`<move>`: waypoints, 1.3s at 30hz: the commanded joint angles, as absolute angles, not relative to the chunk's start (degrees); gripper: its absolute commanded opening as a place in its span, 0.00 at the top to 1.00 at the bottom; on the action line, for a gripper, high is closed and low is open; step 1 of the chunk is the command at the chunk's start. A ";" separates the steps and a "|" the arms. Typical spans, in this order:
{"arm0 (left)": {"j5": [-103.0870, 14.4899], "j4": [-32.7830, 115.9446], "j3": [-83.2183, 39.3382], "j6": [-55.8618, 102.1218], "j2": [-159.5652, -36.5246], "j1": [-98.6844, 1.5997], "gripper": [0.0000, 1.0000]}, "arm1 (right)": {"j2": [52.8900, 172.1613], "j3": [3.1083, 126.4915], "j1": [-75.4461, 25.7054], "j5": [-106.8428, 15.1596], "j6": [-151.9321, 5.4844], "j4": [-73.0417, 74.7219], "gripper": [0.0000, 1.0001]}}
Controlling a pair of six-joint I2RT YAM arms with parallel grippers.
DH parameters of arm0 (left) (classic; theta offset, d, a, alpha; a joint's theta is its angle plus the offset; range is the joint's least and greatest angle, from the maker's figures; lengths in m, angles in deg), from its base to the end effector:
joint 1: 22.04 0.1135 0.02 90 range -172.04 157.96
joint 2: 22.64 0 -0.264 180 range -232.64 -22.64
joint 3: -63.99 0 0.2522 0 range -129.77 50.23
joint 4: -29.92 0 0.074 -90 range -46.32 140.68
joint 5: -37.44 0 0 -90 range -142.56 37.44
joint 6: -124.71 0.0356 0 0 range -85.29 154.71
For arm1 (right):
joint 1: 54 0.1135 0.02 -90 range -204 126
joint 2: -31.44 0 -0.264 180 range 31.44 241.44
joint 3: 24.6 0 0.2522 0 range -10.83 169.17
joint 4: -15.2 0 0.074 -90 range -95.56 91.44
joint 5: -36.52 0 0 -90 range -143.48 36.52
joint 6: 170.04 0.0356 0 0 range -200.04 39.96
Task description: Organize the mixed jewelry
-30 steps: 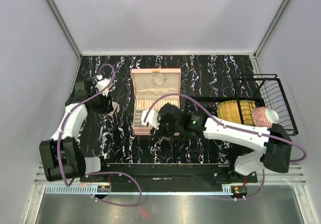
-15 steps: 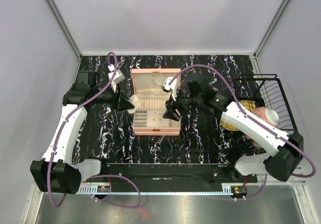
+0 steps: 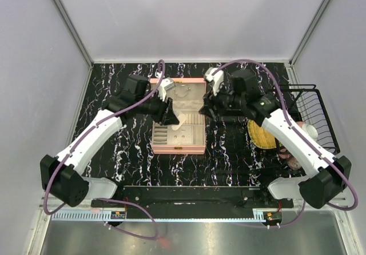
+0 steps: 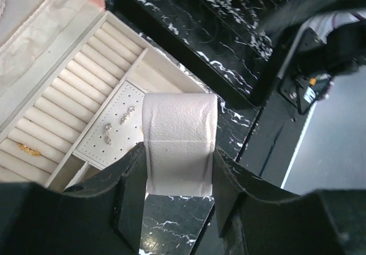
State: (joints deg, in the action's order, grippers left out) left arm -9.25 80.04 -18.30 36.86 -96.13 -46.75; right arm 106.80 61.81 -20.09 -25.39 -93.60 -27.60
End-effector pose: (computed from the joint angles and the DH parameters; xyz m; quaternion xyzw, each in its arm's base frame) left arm 0.2344 -0.1347 0.3392 0.3446 0.7883 -0.4047 0.3099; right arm 0.2317 0.1759 0.3618 -0.4492 0.7282 0.2921 0.4273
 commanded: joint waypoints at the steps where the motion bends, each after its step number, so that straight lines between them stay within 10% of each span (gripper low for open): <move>1: -25.12 75.68 -22.80 28.22 -98.74 -52.08 1.00 | 103.52 65.37 -26.13 -35.27 -93.75 -26.60 0.37; 20: -57.03 86.48 -37.22 -0.08 -120.46 -66.07 1.00 | 103.43 62.65 -36.16 -38.28 -93.84 -26.08 0.35; 39: -61.96 93.08 -41.00 -13.98 -123.62 -72.93 1.00 | 104.66 60.80 -36.16 -37.13 -94.54 -24.58 0.34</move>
